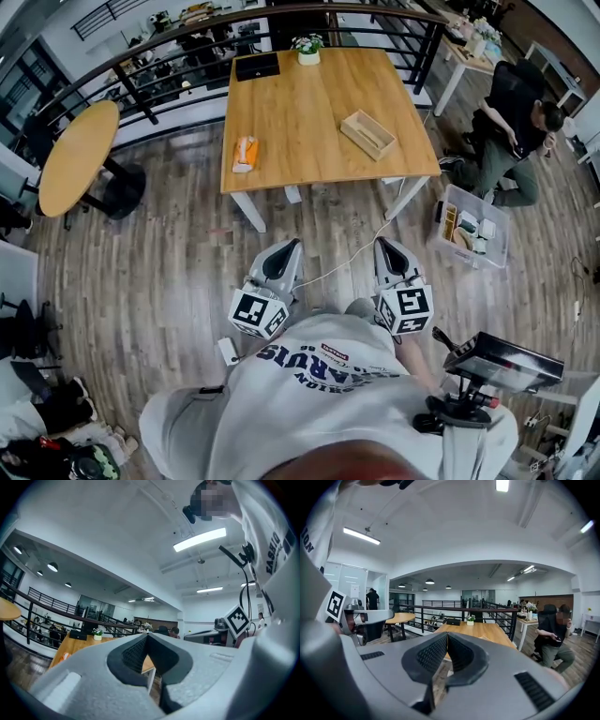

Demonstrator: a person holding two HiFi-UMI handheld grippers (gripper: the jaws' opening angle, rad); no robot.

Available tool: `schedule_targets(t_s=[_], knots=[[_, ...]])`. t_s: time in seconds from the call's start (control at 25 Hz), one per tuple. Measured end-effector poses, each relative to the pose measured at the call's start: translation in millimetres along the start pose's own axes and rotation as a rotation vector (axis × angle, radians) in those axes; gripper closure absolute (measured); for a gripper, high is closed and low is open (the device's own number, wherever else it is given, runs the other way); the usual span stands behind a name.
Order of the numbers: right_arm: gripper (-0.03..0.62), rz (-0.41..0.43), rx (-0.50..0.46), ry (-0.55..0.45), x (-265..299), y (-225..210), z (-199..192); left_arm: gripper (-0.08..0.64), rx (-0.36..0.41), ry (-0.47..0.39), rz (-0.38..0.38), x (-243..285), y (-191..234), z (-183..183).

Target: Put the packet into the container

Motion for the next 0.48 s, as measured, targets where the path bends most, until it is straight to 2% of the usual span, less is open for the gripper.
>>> schedule_targets(t_s=[0.24, 0.48], knots=[[0.581, 0.022, -0.021, -0.007, 14, 8, 9, 0.558, 0.010, -0.020, 0.062, -11, 24, -1], [0.581, 0.077, -0.040, -0.007, 34, 10, 13, 0.558, 0.009, -0.027, 0.107, -17, 27, 2]])
Point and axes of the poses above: the fingertips, and each gripper's own axes: x forward along the fingers, y to its left, z out of its top, the point moved 8 cm from there along -x, backward along the fingers, and after that the axes turned 7 degrees about z, right-handed, at the moved point
